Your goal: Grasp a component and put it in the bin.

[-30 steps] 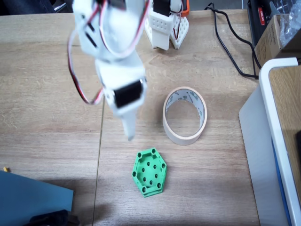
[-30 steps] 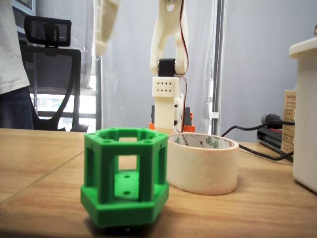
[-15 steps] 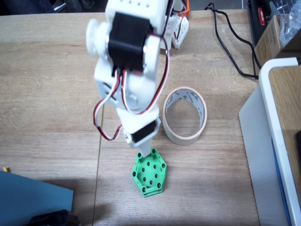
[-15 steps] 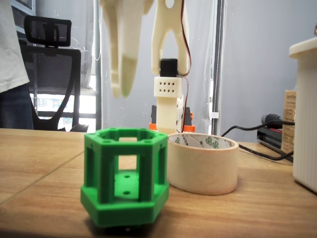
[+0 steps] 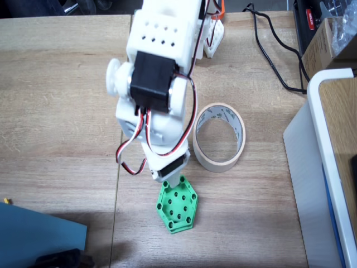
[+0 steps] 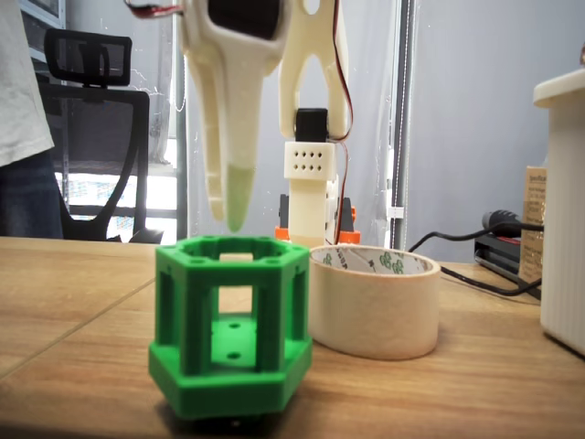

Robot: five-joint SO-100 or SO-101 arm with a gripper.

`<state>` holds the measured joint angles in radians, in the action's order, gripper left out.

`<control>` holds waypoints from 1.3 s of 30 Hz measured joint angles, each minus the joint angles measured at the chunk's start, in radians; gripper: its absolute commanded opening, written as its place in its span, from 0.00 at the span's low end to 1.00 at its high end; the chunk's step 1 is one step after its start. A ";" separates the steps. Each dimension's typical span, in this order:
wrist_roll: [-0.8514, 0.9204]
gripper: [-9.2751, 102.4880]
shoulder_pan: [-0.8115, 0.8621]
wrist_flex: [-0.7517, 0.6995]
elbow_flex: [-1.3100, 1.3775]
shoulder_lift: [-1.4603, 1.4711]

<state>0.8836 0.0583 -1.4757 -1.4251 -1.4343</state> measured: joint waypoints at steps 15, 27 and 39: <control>0.000 0.23 0.000 0.009 0.018 0.080; 0.000 0.18 0.000 0.011 0.025 0.100; 0.000 0.08 0.000 0.012 0.025 0.100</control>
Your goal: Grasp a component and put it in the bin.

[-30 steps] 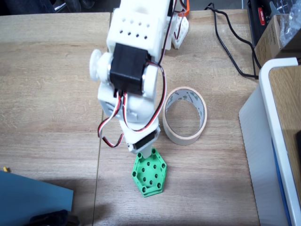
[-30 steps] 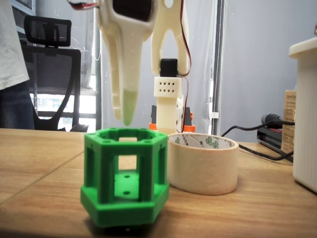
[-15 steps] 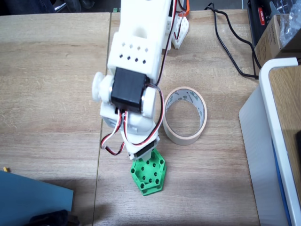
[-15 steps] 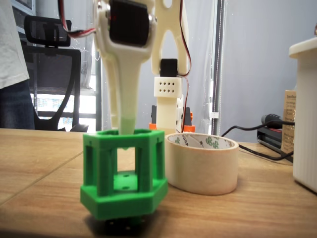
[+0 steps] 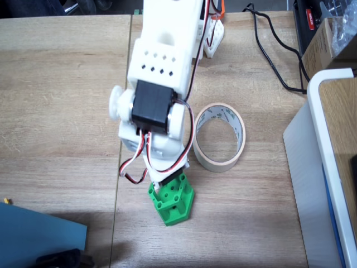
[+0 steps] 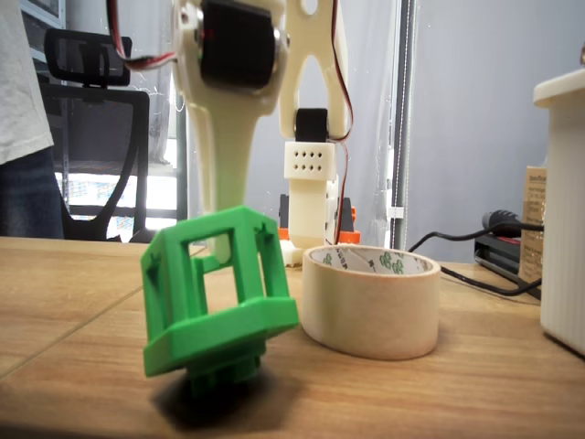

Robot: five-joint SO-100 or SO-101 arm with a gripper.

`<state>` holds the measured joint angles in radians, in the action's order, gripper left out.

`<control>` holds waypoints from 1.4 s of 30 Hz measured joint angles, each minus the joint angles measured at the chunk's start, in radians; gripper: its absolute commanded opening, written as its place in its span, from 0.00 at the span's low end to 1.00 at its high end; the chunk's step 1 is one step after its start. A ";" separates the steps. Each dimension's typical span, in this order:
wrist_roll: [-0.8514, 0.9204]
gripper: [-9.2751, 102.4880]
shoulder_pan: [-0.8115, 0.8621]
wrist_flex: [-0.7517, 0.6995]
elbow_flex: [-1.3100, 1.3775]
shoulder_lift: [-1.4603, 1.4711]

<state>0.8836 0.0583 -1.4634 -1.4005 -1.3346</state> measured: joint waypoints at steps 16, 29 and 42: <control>-0.006 0.14 -0.038 -0.003 0.000 0.002; 0.000 0.18 -0.083 0.002 -0.002 0.003; -0.002 0.13 -0.081 0.002 -0.094 0.003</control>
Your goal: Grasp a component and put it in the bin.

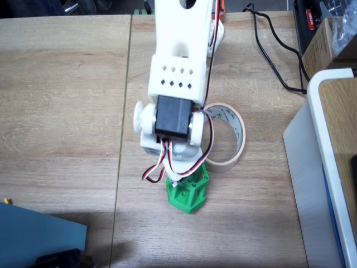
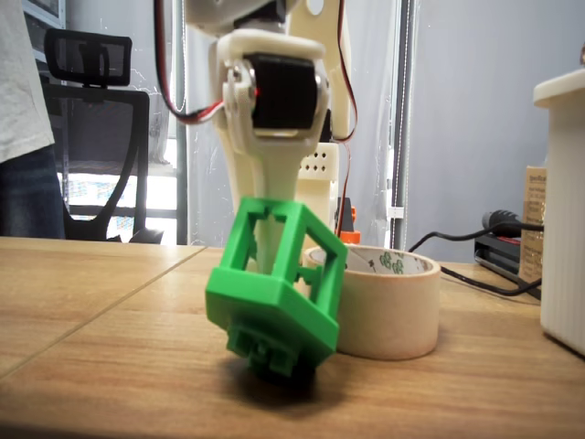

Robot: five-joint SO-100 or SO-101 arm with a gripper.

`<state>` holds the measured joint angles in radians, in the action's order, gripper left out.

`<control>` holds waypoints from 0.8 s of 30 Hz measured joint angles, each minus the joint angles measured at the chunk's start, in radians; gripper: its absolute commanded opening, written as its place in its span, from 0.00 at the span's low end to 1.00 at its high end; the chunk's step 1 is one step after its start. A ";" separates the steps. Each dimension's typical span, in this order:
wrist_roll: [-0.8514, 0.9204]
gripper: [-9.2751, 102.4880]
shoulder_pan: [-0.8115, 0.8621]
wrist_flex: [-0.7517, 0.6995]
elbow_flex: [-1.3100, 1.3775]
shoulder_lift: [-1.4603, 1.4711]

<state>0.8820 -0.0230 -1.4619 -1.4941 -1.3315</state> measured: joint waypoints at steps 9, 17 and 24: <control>0.002 0.08 -0.005 0.000 0.000 0.000; 0.002 0.08 -0.005 0.000 0.000 0.000; 0.002 0.08 -0.005 0.000 -0.002 -0.043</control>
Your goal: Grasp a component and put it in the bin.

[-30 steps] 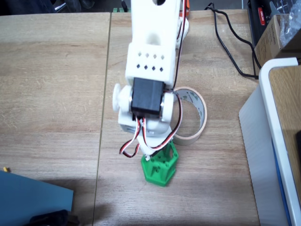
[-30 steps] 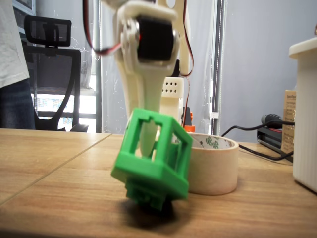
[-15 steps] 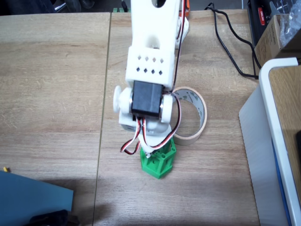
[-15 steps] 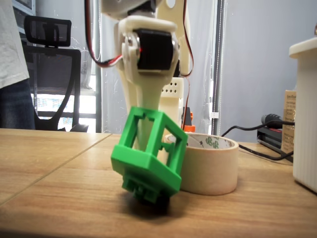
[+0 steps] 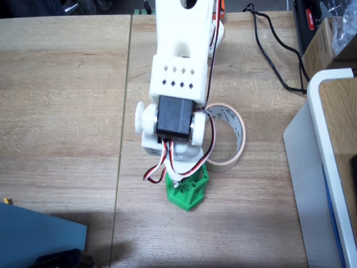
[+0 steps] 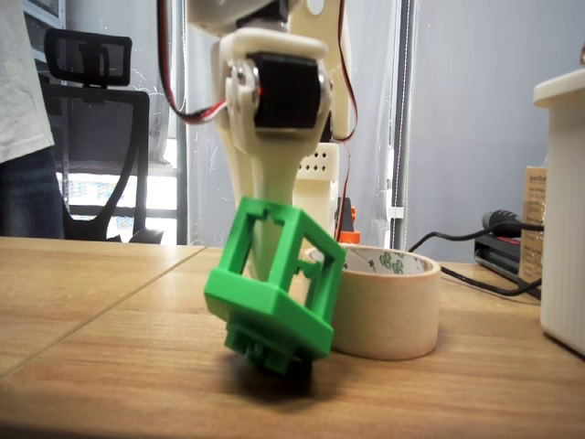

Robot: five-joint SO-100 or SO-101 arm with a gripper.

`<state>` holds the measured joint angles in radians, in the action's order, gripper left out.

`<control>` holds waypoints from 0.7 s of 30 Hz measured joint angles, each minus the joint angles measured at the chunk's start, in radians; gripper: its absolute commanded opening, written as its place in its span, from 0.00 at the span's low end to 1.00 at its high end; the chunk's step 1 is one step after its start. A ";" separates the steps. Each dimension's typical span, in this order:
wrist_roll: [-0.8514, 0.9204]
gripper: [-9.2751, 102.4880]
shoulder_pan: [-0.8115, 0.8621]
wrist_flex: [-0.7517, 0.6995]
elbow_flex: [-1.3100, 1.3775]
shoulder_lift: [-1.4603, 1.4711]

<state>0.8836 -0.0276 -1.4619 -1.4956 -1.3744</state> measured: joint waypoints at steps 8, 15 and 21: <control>0.000 0.08 0.003 -0.012 0.000 -0.189; 0.000 0.08 0.005 -0.012 0.000 -0.285; 0.000 0.08 0.003 -0.014 0.000 -0.402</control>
<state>0.8836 -0.0245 -1.4757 -1.4956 -1.7763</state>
